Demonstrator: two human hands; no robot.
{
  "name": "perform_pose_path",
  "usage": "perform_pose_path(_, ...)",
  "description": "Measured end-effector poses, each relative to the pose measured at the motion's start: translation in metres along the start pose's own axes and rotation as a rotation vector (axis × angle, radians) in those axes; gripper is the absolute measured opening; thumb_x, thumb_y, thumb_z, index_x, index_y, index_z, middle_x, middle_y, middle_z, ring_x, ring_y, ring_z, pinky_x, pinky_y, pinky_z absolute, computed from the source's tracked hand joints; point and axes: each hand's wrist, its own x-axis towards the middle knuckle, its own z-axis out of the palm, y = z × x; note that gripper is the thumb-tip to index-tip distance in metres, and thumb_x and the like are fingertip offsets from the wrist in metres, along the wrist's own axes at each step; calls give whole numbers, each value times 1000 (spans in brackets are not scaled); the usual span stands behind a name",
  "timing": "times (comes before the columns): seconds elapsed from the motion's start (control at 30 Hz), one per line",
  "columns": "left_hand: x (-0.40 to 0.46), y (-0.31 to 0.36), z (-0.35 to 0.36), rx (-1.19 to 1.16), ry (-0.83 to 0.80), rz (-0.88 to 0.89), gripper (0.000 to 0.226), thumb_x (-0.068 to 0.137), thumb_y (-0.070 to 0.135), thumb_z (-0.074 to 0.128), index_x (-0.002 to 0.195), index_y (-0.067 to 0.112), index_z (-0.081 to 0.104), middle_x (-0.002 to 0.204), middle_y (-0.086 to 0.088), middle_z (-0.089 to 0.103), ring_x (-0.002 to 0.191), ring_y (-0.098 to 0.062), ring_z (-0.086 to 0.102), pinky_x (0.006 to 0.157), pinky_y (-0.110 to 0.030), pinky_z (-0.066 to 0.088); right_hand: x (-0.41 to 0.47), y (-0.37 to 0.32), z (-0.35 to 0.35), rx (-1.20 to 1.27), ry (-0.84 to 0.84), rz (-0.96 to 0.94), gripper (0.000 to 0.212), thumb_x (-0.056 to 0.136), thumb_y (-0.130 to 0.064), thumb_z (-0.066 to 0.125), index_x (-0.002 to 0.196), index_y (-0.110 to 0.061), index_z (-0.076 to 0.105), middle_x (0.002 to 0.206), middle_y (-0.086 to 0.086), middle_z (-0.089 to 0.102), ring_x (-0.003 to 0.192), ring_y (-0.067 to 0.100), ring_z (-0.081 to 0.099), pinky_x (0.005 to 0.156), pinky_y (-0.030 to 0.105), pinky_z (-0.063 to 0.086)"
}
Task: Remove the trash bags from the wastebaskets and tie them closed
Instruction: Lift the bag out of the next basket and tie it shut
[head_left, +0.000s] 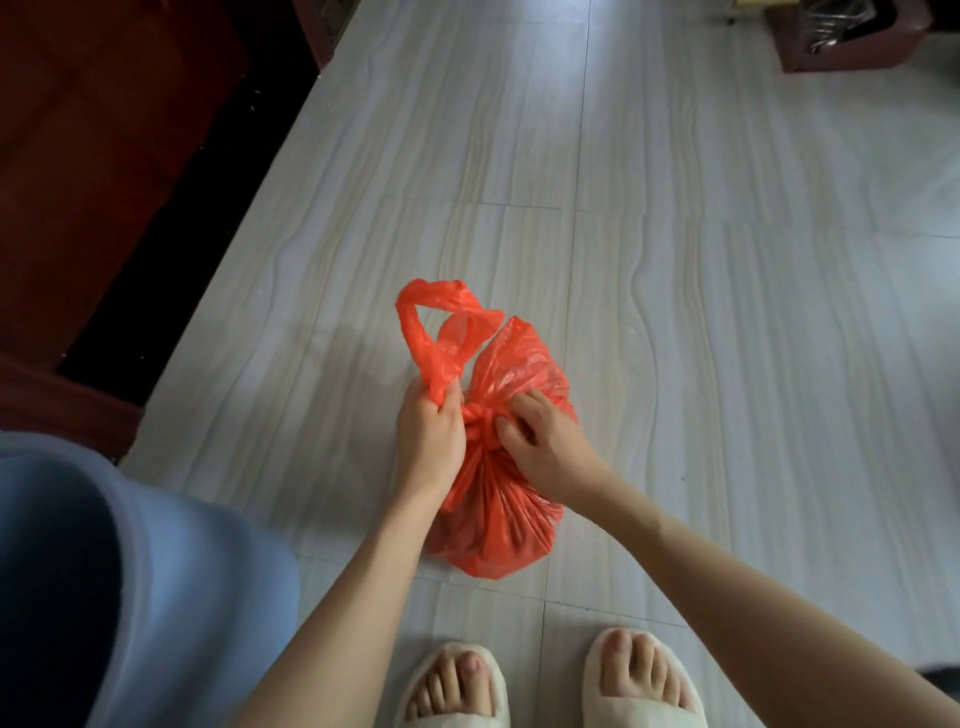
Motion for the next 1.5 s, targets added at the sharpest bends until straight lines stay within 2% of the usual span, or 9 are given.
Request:
perform_pose_path(0.1, 5, -5, 1, 231, -14, -119, 40, 97, 33, 37, 107, 4, 62, 112, -21, 63, 112, -39, 54, 101, -45, 38, -8, 10, -5, -215, -21, -133, 29, 82, -40, 27, 66, -19, 37, 70, -3, 42, 72, 20, 43, 71, 40, 40)
perform_pose_path(0.23, 24, -28, 3, 75, -56, -434, 68, 75, 58, 30, 101, 7, 66, 110, -17, 66, 110, -35, 58, 103, -49, 38, -20, 18, -15, -341, -32, -241, 32, 85, -34, 32, 64, -14, 45, 67, 4, 55, 70, 27, 52, 68, 45, 46)
perform_pose_path(0.6, 14, -54, -5, -18, -42, -606, 45, 85, 39, 46, 94, 0, 67, 104, -20, 66, 104, -34, 57, 92, -35, 43, -34, 45, -33, -371, -114, -340, 29, 86, -27, 41, 60, -14, 42, 61, 0, 49, 62, 12, 36, 61, 24, 34)
perform_pose_path(0.7, 30, -35, -11, -141, -213, -559, 31, 95, 24, 44, 73, 10, 61, 82, -7, 60, 93, -19, 49, 71, -26, 35, -13, 46, -49, -305, -118, -266, 35, 84, -35, 35, 61, -10, 45, 66, -5, 42, 62, 14, 42, 57, 25, 35)
perform_pose_path(0.83, 55, -25, -3, -231, -384, -570, 30, 95, 41, 41, 98, 19, 61, 99, -1, 63, 90, -15, 58, 87, -31, 34, 12, 57, -66, -309, -9, -97, 35, 86, -39, 41, 76, -10, 58, 78, 1, 54, 65, 20, 53, 63, 37, 48)
perform_pose_path(1.03, 36, 9, -10, 10, -410, -786, 49, 90, 49, 46, 122, 13, 53, 102, -6, 55, 76, -16, 51, 64, -25, 35, 3, 33, -68, -199, 30, 315, 10, 85, -18, 55, 83, -9, 61, 80, 10, 66, 83, 33, 62, 73, 39, 48)
perform_pose_path(1.17, 2, 68, -46, 92, -627, -1044, 70, 78, 58, 59, 135, 22, 40, 130, -7, 50, 108, -25, 52, 88, -37, 39, -27, -11, -95, -239, 0, 504, 13, 87, -14, 48, 90, -9, 59, 90, 19, 69, 87, 39, 62, 68, 39, 45)
perform_pose_path(1.3, -24, 149, -74, 400, -831, -554, 57, 90, 36, 54, 140, 15, 36, 145, -5, 41, 129, -24, 44, 102, -29, 37, -47, -77, -140, -231, -10, 592, 16, 86, -15, 40, 94, -12, 54, 94, 19, 67, 88, 40, 61, 67, 38, 43)
perform_pose_path(1.5, -48, 308, -135, 859, -796, 54, 48, 93, 31, 42, 138, 17, 36, 144, -7, 41, 131, -27, 40, 102, -42, 37, -63, -201, -254, -129, 145, 769, 21, 83, -16, 42, 98, -9, 55, 107, 17, 62, 96, 37, 58, 72, 36, 41)
